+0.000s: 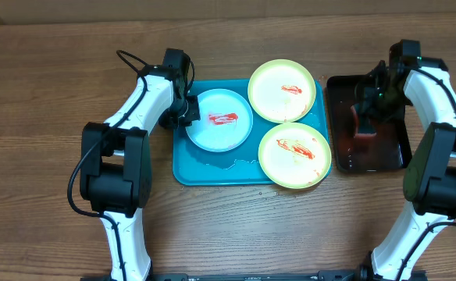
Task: Clean dirty plates on tray and stack at the side
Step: 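Lift the sponge out of the black tray with the right gripper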
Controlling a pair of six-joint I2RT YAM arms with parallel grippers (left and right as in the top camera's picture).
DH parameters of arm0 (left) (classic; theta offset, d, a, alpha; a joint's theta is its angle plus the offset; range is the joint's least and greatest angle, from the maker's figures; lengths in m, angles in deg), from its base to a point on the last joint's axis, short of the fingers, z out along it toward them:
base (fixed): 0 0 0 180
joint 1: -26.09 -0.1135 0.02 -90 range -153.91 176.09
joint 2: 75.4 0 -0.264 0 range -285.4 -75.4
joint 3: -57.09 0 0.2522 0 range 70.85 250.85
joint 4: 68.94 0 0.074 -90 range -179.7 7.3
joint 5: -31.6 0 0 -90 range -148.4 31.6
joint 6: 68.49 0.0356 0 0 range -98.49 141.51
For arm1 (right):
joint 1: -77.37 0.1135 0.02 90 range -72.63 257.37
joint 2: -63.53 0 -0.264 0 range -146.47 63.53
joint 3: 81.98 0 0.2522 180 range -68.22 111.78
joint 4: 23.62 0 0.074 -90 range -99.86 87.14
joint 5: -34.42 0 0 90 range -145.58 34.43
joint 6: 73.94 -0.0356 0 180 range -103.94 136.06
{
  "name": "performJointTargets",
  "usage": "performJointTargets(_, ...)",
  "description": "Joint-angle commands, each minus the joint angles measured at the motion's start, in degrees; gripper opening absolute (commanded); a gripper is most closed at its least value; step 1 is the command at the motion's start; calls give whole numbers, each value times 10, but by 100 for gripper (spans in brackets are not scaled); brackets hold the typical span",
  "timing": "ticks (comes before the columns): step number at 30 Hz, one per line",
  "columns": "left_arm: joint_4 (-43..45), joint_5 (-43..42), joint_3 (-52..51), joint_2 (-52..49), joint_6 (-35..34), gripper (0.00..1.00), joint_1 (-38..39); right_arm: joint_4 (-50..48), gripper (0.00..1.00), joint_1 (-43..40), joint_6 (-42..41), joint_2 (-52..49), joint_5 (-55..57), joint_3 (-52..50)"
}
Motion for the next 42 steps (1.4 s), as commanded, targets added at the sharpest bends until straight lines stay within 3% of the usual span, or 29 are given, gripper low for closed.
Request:
performJointTargets(1,6,17,-16,-16,0,4,1,-21,32,-3,6,8,6,-36)
performJointTargets(6,6,17,-16,-16,0,4,1,-53,28,-3,6,8,6,-73)
performJointTargets(10,6,17,-16,-16,0,4,1,-54,4,-3,6,8,6,-74)
performJointTargets(29,6,16,-16,-16,1,4,1,70,4,-3,-27,141,-12,6)
performJointTargets(42,4,13,-16,-16,1,4,1,34,4,6,-58,186,28,6)
